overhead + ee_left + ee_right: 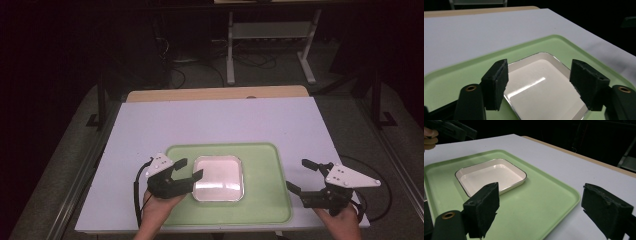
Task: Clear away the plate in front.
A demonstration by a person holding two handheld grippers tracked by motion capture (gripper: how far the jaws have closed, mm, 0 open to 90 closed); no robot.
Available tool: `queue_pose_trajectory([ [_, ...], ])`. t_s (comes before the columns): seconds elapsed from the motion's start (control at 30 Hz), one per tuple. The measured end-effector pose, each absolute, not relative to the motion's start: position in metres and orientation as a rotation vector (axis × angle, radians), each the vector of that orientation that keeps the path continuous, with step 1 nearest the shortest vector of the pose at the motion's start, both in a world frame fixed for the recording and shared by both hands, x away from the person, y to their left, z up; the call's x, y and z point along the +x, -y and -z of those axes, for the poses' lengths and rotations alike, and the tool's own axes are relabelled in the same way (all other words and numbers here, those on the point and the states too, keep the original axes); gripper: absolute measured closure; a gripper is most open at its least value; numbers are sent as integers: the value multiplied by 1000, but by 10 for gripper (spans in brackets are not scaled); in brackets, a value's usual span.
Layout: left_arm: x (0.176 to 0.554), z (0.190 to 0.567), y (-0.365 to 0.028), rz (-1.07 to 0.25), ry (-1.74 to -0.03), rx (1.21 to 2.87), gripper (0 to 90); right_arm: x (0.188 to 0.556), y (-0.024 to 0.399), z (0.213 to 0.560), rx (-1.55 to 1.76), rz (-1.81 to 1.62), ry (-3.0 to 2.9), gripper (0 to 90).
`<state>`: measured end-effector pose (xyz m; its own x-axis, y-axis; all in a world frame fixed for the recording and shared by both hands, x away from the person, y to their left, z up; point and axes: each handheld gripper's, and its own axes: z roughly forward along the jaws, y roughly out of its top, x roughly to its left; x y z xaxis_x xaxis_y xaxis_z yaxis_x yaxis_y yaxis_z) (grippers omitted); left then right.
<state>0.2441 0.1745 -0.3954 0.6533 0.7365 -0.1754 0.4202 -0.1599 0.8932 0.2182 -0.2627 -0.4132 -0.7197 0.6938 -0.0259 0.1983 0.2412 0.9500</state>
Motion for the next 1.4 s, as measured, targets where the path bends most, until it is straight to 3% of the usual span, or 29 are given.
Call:
queue_pose_trajectory([
  [0.3, 239, 384, -174, -385, -835, 1828, 203, 219, 264, 414, 824, -1486, -2072, 138],
  [1.4, 219, 391, -226, -478, -809, 1869, 199, 218, 268, 414, 843, -1477, -2057, 138],
])
